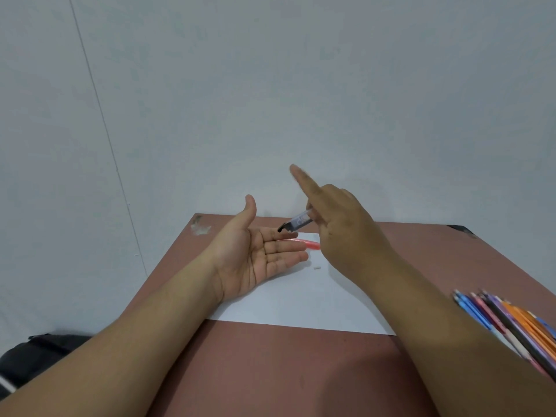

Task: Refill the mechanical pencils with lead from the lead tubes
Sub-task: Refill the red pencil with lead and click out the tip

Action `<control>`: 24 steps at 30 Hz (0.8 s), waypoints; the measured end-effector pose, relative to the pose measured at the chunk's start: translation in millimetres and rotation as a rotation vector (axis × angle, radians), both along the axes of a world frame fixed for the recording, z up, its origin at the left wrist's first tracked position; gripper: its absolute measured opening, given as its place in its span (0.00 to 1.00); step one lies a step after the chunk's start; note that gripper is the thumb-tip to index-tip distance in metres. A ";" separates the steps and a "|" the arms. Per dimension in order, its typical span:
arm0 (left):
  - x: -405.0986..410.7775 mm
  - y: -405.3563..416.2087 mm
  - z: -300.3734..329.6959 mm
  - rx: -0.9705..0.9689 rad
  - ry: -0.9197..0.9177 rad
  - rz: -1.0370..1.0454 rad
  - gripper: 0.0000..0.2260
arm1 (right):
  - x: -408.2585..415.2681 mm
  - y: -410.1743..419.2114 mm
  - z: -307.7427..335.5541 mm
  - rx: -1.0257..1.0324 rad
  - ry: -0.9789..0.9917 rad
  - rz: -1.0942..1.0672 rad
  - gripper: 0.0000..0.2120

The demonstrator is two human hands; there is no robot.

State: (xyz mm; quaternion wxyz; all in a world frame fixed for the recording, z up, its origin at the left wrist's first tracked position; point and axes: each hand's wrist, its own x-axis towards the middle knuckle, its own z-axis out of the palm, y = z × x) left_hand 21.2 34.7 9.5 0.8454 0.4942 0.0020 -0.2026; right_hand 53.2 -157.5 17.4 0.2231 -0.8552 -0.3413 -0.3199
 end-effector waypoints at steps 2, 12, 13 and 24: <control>0.2 0.1 -0.1 0.001 -0.001 -0.002 0.47 | 2.5 -1.0 -3.1 -0.034 -0.040 0.008 0.32; 0.7 -0.3 -0.3 0.010 -0.006 -0.007 0.47 | -5.2 2.7 1.9 -0.010 0.072 -0.021 0.41; 0.9 0.0 -0.7 0.006 -0.007 -0.011 0.47 | -2.7 1.3 1.1 -0.047 0.069 -0.018 0.35; 2.2 0.1 -2.2 0.033 -0.015 -0.023 0.47 | -1.5 3.1 2.4 -0.069 0.054 -0.015 0.36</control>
